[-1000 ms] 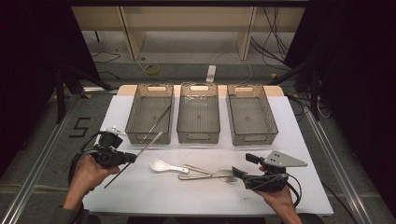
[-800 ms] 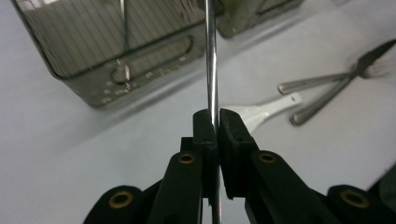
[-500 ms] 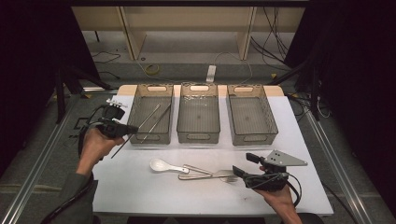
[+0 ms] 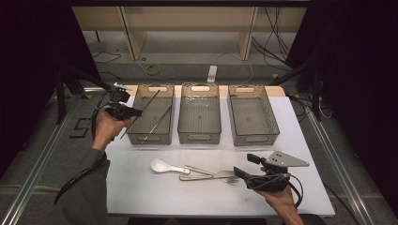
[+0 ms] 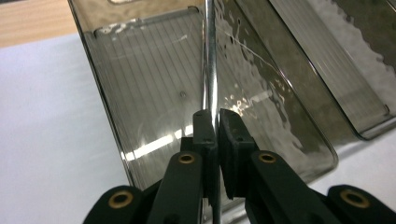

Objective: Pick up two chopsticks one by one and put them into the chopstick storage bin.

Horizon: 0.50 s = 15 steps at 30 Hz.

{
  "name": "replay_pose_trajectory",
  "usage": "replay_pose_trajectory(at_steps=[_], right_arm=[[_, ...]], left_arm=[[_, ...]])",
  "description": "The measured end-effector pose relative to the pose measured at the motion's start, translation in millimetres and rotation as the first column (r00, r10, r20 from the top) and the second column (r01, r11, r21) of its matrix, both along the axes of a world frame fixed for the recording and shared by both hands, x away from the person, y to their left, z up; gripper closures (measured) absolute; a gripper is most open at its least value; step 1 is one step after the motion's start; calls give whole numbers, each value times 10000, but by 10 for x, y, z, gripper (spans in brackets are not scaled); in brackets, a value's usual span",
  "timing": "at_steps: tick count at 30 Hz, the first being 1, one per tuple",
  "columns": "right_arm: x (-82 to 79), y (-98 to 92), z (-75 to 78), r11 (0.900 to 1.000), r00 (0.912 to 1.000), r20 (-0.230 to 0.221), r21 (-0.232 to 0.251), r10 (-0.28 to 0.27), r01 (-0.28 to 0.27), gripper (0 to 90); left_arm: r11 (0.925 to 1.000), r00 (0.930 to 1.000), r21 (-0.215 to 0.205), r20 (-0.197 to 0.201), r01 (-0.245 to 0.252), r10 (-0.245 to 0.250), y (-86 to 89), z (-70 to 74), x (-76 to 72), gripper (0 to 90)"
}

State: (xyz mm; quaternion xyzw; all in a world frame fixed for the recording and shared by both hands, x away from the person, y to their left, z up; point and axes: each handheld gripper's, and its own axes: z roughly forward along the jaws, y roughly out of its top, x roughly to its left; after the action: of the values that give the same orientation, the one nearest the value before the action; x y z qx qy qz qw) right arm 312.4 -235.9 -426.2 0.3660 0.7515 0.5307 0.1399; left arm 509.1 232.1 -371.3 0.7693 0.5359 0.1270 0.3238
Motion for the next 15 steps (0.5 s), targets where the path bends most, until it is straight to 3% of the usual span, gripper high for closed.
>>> replay_pose_trajectory(at_steps=[7, 15], right_arm=[[-2, 6, 1, 10000, 10000, 1, -15, 32, -32, 263], [-2, 7, 2, 10000, 10000, 1, 15, 72, -72, 263]], left_arm=[[9995, 9995, -144, 80, -290, 291, -20, -53, 174, 856], [9995, 9995, -157, 143, -273, 275, -66, -88, 291, 855]])
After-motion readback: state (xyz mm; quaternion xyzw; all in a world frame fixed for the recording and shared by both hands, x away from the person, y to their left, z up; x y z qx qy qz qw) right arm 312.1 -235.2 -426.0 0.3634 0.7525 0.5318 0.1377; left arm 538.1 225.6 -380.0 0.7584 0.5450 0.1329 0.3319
